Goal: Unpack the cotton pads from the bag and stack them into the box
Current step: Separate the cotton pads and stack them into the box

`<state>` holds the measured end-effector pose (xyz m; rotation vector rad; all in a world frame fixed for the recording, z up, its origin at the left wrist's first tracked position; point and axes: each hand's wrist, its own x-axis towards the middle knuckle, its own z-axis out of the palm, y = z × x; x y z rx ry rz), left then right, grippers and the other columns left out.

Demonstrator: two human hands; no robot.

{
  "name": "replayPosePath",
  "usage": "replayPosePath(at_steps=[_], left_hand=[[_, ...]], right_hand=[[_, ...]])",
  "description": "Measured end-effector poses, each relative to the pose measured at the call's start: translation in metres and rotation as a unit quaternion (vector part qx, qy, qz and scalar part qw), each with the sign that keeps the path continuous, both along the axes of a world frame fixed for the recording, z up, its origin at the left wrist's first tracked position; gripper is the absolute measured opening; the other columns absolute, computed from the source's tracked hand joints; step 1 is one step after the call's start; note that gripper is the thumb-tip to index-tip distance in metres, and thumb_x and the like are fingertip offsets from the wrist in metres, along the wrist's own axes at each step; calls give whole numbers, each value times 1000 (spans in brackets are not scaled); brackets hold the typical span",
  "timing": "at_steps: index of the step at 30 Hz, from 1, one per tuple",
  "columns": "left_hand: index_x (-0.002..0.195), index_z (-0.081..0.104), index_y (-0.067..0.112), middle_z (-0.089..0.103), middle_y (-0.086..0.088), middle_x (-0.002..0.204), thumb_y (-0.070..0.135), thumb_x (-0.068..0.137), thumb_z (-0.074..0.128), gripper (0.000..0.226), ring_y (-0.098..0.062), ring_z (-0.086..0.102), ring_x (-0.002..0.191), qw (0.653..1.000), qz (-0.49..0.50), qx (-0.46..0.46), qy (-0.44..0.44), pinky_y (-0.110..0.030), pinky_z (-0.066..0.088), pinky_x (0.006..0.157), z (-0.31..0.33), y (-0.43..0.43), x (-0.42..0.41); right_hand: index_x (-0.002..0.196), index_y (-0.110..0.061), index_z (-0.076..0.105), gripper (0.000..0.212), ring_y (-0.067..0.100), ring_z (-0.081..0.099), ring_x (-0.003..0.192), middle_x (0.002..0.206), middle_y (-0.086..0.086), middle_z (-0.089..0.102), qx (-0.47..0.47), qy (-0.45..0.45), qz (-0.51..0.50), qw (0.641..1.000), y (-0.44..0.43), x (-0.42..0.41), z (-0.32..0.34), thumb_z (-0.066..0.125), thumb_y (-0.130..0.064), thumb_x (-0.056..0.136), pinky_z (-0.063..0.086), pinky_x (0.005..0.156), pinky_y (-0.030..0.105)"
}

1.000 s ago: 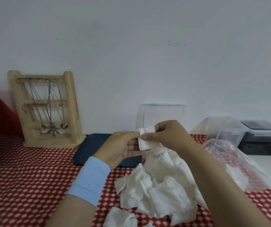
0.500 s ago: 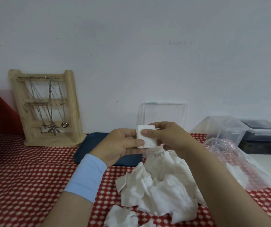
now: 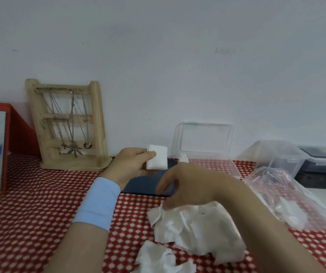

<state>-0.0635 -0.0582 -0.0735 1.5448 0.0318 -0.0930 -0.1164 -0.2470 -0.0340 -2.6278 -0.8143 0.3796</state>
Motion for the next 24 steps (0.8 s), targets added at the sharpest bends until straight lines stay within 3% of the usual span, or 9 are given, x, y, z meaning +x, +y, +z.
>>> replayPosePath(at_steps=[4,7,10,13,16,19,22,24], left_hand=[[100,70,7,74,-13,103,12,97,66,7,-23,74,93,999,17,34,-9,-25,62,64,0,0,0],[94,70,10,74,-12,103,11,97,68,4,-22,74,92,999,22,42,-11,-25,62,63,0,-2,-1],[100,73,7,74,-10,100,11,97,67,8,-20,73,88,997,28,60,-25,-20,59,58,0,-3,-2],[99,76,8,76,-9,100,16,97,66,13,-18,72,86,995,26,89,-39,-21,59,60,-2,-3,-1],[91,77,15,78,-2,91,23,97,66,15,-15,71,84,992,16,112,-47,-22,54,65,-3,-4,0],[98,76,13,77,-4,93,24,99,64,16,-14,72,82,997,-20,65,-26,-22,55,64,-3,-9,-1],[110,73,6,77,-14,106,24,99,64,23,-23,76,93,997,-69,-41,8,-36,62,76,-1,-16,-3],[115,71,5,77,-14,109,26,97,67,28,-26,76,99,993,-106,-59,14,-38,63,79,1,-19,-6]], right_hand=[[136,-30,62,57,13,58,119,136,-11,61,-181,6,50,982,35,-2,-10,76,-45,83,46,104,32],[126,-24,71,41,17,64,108,123,-4,69,-224,-4,29,974,47,5,-21,72,-42,89,53,100,36],[114,-21,76,30,15,67,98,110,-3,74,-143,2,5,990,41,10,-20,66,-39,94,55,94,32],[88,-23,79,16,14,70,82,91,-5,76,28,-6,-48,998,23,9,-8,65,-30,94,54,76,25],[89,-13,78,16,13,72,69,80,0,76,222,37,-127,966,1,13,0,66,-21,95,54,63,21],[91,-10,77,17,14,70,66,79,5,76,282,43,-171,943,-15,19,0,63,-20,97,50,61,26],[90,-12,76,17,11,66,58,73,3,74,312,15,-207,927,-25,24,-4,62,-17,98,47,56,27],[91,-11,75,16,13,65,56,72,4,74,322,8,-214,922,-27,26,-8,61,-16,99,47,55,29]])
